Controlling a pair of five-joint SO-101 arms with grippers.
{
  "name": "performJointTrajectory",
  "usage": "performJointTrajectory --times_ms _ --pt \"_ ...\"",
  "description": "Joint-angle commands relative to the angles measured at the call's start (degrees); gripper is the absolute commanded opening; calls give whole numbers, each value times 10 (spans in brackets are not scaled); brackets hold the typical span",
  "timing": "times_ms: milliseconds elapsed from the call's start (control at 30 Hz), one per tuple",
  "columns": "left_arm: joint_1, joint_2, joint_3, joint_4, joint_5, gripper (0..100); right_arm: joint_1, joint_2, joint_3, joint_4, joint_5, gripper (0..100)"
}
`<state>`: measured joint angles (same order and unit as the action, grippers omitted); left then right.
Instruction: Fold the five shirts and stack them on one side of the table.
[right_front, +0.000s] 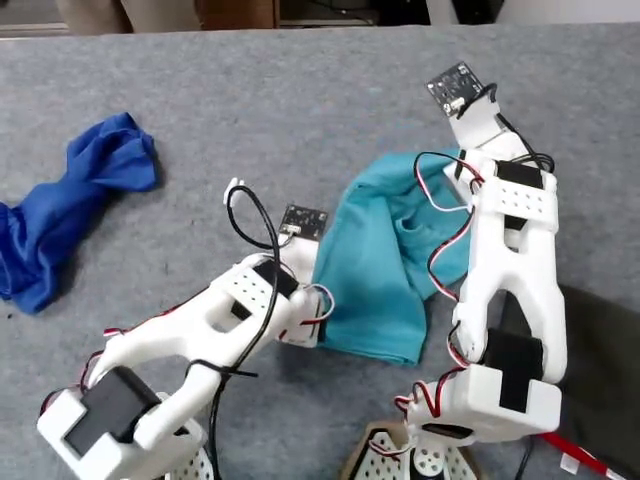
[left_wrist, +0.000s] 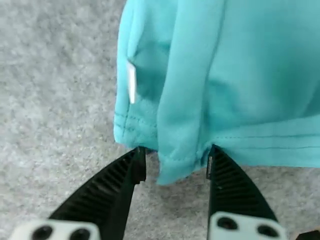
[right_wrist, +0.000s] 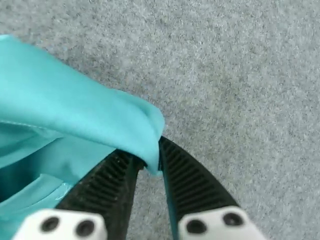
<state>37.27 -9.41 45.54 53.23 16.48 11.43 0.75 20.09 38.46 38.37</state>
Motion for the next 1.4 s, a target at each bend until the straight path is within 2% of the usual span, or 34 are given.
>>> performJointTrajectory --times_ms 0,133,300,500,600,700,933,1067,1200,1367 --pt "4 2 -26 -3 3 210 5 -3 -1 -11 -7 5" --pt "2 7 -26 -6 4 209 5 -3 -1 -11 -7 5" --pt "5 7 -27 -13 -1 106 5 -3 -1 -11 -7 5" --pt "3 7 -24 -26 -11 93 5 -3 -1 -11 -8 5" --pt "1 7 -28 -23 -14 13 5 -3 -1 -11 -8 5" --pt "1 1 -33 -17 -14 16 5 -7 -2 -11 -8 5" --pt "-4 1 -127 92 -19 18 6 -10 -6 11 -18 5" --pt "-30 0 -207 149 -63 18 3 -65 -15 59 -16 5" --pt "-78 0 -366 252 -106 18 -41 -164 -19 140 -18 5" --pt "-138 0 -624 389 -146 18 -64 -305 -50 185 -38 5"
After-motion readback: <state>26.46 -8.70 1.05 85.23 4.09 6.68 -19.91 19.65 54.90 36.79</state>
